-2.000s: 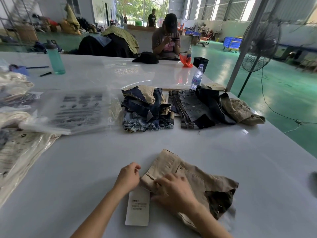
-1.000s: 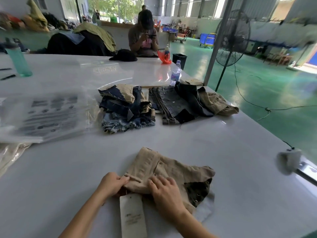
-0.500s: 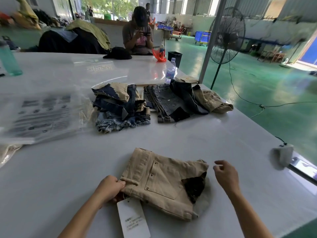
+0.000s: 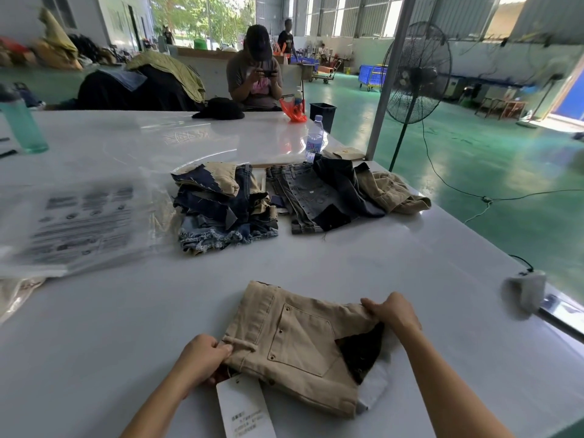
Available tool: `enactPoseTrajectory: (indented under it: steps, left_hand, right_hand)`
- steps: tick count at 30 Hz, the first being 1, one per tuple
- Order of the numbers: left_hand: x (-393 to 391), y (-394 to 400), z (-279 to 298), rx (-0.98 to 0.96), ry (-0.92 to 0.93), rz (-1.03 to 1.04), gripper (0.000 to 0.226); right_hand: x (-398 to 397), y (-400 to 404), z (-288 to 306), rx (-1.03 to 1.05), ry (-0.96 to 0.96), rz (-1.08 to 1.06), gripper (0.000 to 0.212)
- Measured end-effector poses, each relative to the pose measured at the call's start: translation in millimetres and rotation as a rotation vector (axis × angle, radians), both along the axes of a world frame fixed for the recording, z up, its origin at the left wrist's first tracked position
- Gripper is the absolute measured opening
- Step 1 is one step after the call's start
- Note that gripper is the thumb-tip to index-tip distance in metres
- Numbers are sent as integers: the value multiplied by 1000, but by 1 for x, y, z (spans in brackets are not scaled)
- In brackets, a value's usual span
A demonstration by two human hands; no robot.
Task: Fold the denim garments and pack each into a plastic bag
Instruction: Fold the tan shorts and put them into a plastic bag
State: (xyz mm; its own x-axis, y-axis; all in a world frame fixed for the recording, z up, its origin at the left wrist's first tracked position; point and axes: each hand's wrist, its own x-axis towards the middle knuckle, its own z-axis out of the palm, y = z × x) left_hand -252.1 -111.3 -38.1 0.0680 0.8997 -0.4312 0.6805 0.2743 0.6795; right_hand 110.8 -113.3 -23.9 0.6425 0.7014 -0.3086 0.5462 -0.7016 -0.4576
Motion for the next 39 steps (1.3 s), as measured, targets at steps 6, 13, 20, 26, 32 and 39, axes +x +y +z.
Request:
enactPoseTrajectory:
  steps: [6,13,20,26,32,39]
  left_hand:
    - [2,1,1,3,52,-4,33]
    - [11,2,6,-8,165,-54,37]
    - [12,4,6,-21,204,-51,37]
    - [24,8,23,28,560,-179,21]
    - [64,20,10,424,503,-481,67]
    - [16,58,-17,664,323,-368,37]
  right_hand:
    - [10,7,5,308,526,-228,36]
    - [-45,0,-7,269,-482,297,44]
    - [-153,0,-34,223,-482,1258,61]
    - [-60,39,-15,-105,-281,412,66]
    - [-130,14,-42,293,-487,1005,54]
    - [-122,43,-42,52,-313,639,55]
